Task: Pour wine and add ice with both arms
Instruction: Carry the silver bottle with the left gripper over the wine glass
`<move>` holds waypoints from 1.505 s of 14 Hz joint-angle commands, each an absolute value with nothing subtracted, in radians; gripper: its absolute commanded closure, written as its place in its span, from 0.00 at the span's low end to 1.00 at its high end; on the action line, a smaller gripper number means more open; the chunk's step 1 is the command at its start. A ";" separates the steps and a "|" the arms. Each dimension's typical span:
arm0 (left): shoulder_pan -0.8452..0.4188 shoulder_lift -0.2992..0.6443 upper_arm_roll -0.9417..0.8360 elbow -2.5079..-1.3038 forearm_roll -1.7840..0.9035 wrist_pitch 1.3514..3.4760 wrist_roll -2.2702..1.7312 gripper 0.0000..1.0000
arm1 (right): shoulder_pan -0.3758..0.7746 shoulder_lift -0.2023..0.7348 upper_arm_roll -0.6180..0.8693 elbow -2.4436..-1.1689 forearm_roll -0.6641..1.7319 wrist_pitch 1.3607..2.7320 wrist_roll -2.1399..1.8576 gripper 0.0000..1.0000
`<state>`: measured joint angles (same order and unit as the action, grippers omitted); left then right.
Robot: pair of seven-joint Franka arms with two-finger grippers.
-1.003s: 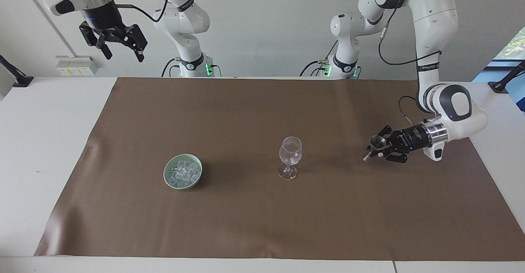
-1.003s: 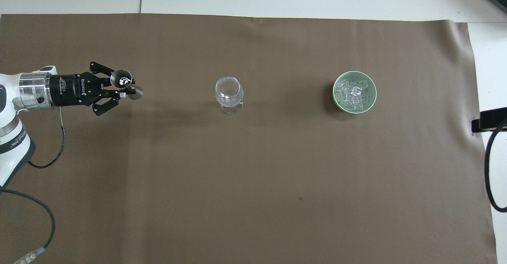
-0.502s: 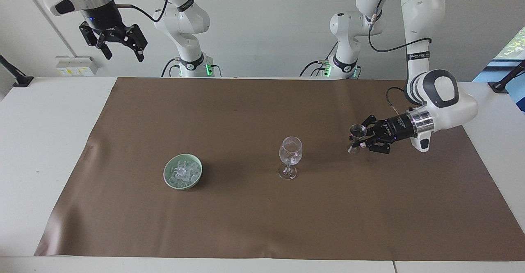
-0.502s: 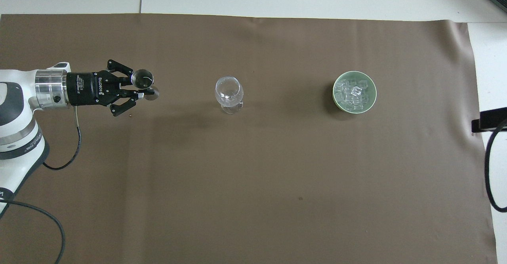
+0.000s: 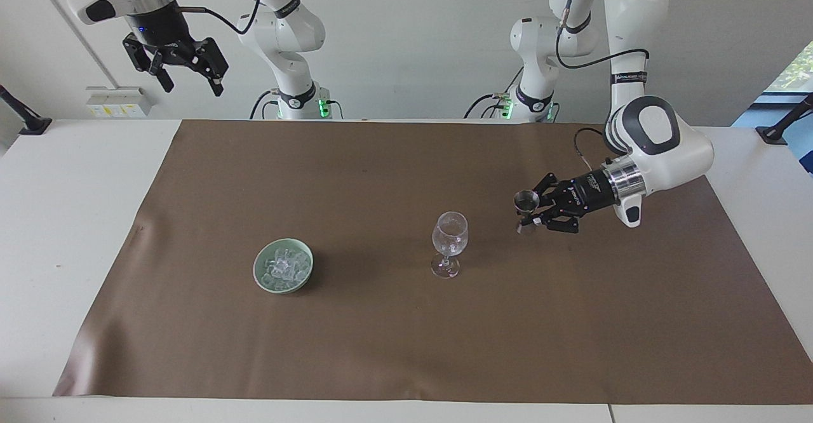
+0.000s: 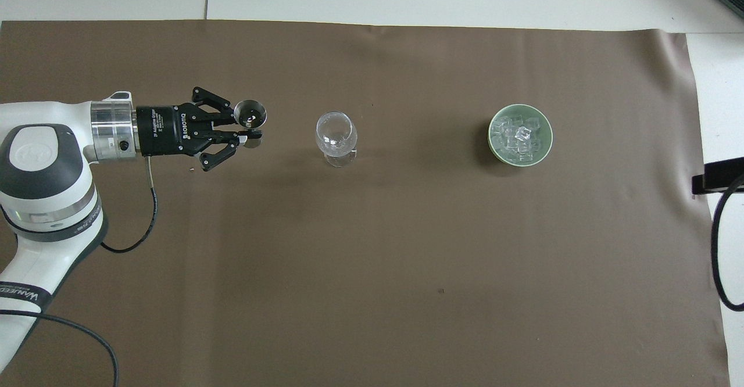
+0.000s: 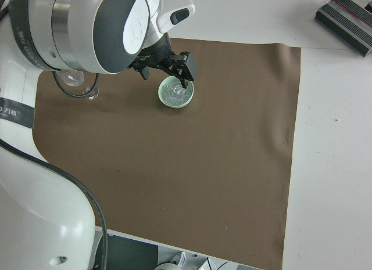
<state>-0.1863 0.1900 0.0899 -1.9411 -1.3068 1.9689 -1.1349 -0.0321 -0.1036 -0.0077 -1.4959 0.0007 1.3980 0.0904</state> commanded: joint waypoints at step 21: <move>-0.429 0.135 0.104 -2.008 -1.253 2.376 -1.187 1.00 | -0.034 -0.121 -0.014 -1.519 0.021 1.417 0.095 0.00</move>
